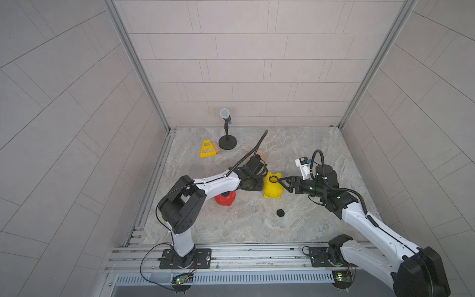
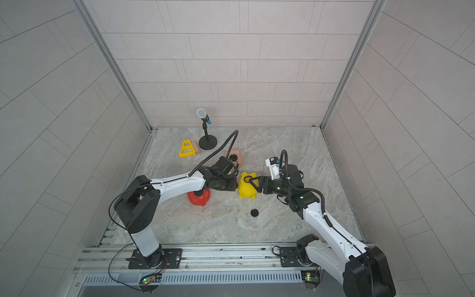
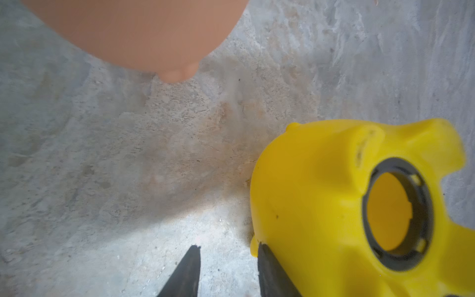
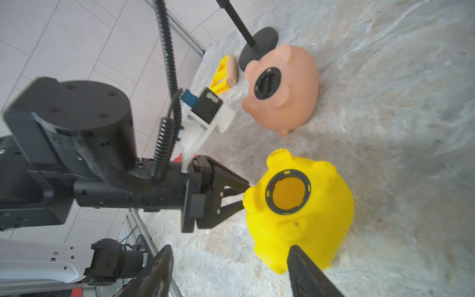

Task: Close piggy banks
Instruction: Turn over the piggy bank at the center of the board.

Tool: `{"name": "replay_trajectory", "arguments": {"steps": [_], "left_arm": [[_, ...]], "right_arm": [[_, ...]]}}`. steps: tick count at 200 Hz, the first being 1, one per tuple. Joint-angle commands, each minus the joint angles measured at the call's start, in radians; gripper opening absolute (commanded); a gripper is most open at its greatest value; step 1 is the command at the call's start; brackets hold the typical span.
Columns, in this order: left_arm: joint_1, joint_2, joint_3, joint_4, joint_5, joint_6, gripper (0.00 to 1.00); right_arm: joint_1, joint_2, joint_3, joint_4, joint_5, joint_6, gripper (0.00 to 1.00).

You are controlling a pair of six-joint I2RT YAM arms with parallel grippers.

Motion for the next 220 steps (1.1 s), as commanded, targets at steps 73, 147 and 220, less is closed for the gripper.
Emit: {"name": "replay_trajectory", "arguments": {"steps": [73, 147, 220], "left_arm": [[0.002, -0.093, -0.028, -0.044, -0.046, 0.021, 0.42], [0.017, -0.128, -0.045, -0.055, -0.051, 0.029, 0.42], [0.028, -0.161, -0.084, -0.038, -0.063, 0.024, 0.43]], "right_arm": [[0.114, -0.057, -0.005, -0.305, 0.235, -0.11, 0.75], [0.257, 0.051, 0.031, -0.272, 0.387, -0.05, 0.76], [0.359, 0.187, 0.108, -0.29, 0.552, 0.029, 0.74]]}}
